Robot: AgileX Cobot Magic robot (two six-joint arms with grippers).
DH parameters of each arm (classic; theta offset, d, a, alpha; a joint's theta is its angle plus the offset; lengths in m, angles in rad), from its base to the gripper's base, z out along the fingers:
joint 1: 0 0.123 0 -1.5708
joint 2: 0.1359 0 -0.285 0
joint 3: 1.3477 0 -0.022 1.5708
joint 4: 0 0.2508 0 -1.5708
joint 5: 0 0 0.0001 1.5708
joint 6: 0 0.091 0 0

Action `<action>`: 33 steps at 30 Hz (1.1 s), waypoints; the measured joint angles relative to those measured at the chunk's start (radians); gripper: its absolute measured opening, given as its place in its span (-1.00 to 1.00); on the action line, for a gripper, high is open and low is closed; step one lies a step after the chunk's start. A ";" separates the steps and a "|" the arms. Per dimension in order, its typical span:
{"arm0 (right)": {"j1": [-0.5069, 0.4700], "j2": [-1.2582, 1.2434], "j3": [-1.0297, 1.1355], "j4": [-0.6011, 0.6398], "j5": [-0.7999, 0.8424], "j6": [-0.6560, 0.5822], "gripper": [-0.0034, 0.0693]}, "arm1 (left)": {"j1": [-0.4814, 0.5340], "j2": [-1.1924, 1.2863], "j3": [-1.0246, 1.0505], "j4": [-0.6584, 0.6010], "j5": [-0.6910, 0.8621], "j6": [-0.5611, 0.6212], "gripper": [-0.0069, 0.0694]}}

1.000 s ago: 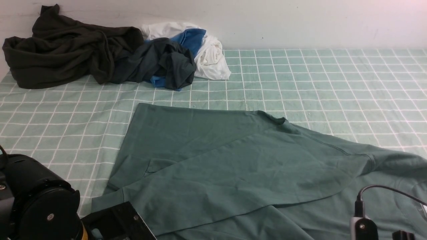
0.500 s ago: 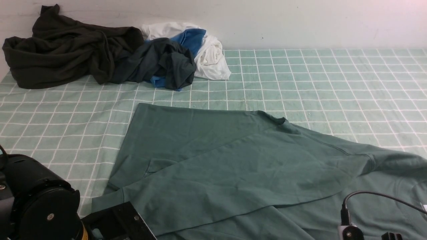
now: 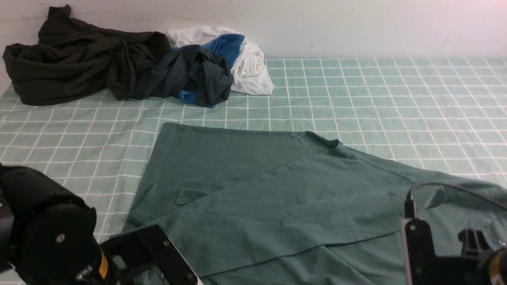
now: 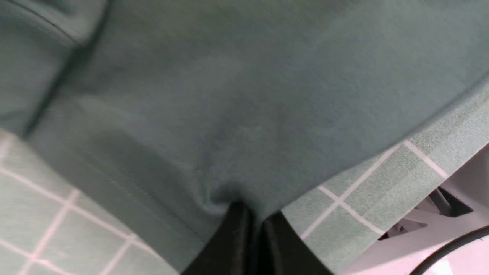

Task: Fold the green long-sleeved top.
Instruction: Use both arms simultaneously to clamp the lower edge of the clothing fabric, then use both arms to drag the lower edge of the fabric forward and fold it over the upper edge

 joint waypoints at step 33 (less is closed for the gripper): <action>-0.460 0.819 -0.981 0.154 -0.196 0.111 -0.54 | 0.381 0.848 -1.109 0.199 -0.250 0.053 -0.68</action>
